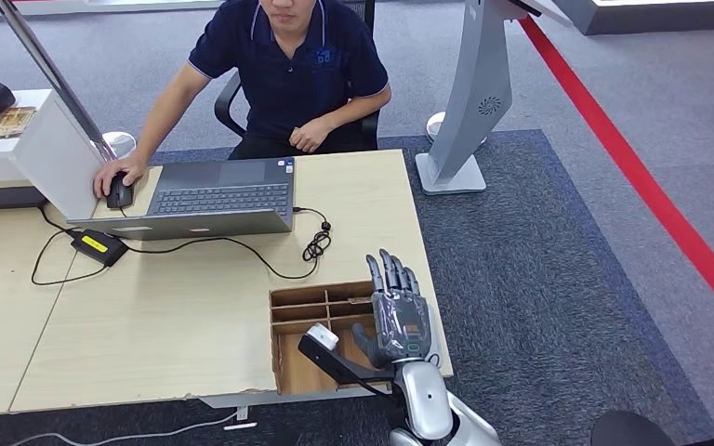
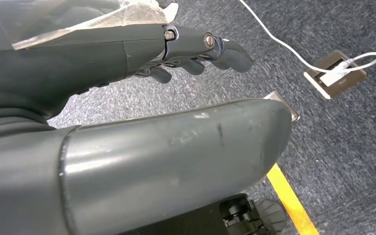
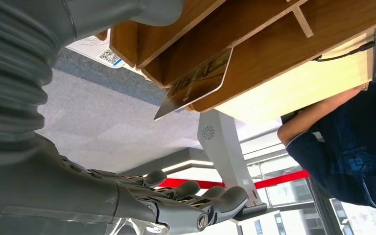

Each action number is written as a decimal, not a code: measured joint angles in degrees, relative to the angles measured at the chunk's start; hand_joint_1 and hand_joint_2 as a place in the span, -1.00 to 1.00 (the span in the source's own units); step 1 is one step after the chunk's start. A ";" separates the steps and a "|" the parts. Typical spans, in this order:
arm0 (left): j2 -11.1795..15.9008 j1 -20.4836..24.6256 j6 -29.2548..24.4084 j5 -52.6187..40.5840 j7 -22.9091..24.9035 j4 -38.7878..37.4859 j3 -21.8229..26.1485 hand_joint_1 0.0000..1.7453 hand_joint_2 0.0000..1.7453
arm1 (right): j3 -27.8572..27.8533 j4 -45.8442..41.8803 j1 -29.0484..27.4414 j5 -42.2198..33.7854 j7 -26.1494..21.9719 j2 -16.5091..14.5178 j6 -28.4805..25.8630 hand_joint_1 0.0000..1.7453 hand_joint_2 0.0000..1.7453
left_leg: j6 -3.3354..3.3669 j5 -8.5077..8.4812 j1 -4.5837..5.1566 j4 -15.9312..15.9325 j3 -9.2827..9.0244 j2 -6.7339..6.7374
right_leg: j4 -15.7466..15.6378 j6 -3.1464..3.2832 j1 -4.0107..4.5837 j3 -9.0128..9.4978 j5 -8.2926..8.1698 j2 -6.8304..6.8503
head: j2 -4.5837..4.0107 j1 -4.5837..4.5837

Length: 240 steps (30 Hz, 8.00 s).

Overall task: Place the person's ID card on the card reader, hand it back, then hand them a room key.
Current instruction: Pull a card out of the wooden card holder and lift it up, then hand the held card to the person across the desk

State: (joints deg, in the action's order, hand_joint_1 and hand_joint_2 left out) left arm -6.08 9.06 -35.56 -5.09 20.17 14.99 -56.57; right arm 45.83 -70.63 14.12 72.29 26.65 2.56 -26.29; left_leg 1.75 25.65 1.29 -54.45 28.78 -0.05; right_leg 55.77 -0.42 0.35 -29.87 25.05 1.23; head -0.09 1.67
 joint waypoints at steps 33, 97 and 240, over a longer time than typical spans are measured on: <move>0.00 0.00 0.00 -0.93 0.01 0.00 0.00 -1.00 -1.00 | -0.33 0.07 1.29 1.00 0.36 0.01 -0.10 -1.00 1.00 | 0.00 0.00 0.00 0.00 0.01 0.00 | 0.00 0.00 0.00 0.00 0.00 0.00 | 0.00 0.02; 0.02 0.00 0.00 -1.48 0.01 0.00 0.00 -1.00 -1.00 | -0.37 0.93 1.52 -0.25 0.36 -0.03 0.82 -0.89 1.00 | 0.00 0.00 0.00 0.00 0.02 0.00 | 0.00 0.00 0.00 -0.01 0.00 0.00 | 0.00 0.01; 1.79 -2.35 -2.56 0.32 -1.40 -0.46 3.33 -1.00 -1.00 | -10.92 -22.90 -2.56 -1.26 -0.03 3.01 -7.38 1.00 1.00 | -0.01 -0.03 0.00 0.00 0.15 -0.01 | 0.01 0.00 0.00 -0.10 -0.01 0.00 | 0.00 0.01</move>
State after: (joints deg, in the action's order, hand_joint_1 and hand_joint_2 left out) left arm -4.29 6.71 -38.12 -4.77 18.76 14.53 -53.23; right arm 34.92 -93.53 11.56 71.03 26.62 5.57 -33.67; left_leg 1.74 25.62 1.29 -54.45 28.94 -0.06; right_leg 55.78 -0.42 0.35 -29.98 25.04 1.23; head -0.09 1.68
